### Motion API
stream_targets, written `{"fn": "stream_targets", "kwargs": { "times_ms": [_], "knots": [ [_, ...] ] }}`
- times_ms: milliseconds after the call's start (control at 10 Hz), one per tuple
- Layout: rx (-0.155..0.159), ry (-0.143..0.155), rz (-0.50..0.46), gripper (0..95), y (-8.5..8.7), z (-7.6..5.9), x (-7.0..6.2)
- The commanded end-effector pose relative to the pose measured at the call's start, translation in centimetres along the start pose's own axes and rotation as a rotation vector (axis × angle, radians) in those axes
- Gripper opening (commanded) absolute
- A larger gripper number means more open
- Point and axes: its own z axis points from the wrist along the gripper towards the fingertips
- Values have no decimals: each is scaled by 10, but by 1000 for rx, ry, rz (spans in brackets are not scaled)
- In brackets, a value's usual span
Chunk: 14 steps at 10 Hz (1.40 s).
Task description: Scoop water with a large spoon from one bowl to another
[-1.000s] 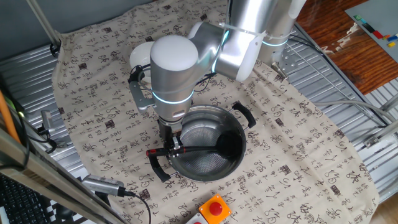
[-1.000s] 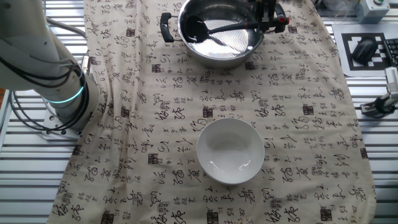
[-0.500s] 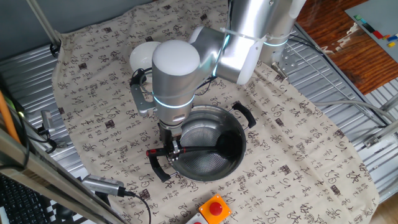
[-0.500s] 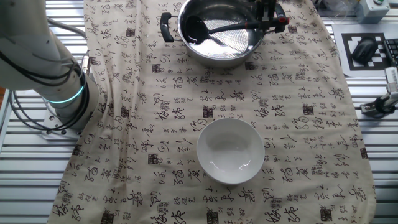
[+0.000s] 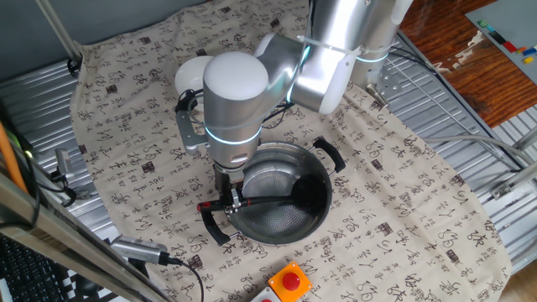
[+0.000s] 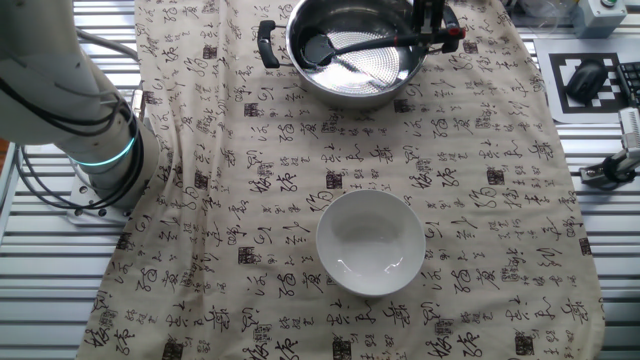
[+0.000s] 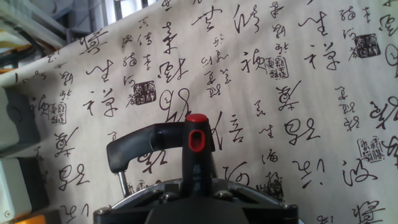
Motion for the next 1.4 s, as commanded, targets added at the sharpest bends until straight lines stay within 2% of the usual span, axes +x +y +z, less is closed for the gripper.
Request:
{"fn": "stream_targets", "kwargs": {
  "times_ms": [100,600,700,1100,1200,1400],
  "knots": [
    [4,10,-5,0,1,-1,-2],
    [-8,11,-4,0,2,0,-3],
    [-12,11,-8,190,2,0,-3],
    [-16,3,-10,190,1,-1,-2],
    [-19,3,-11,380,1,-2,-2],
    [-21,0,-16,380,1,-2,0]
  ]
}}
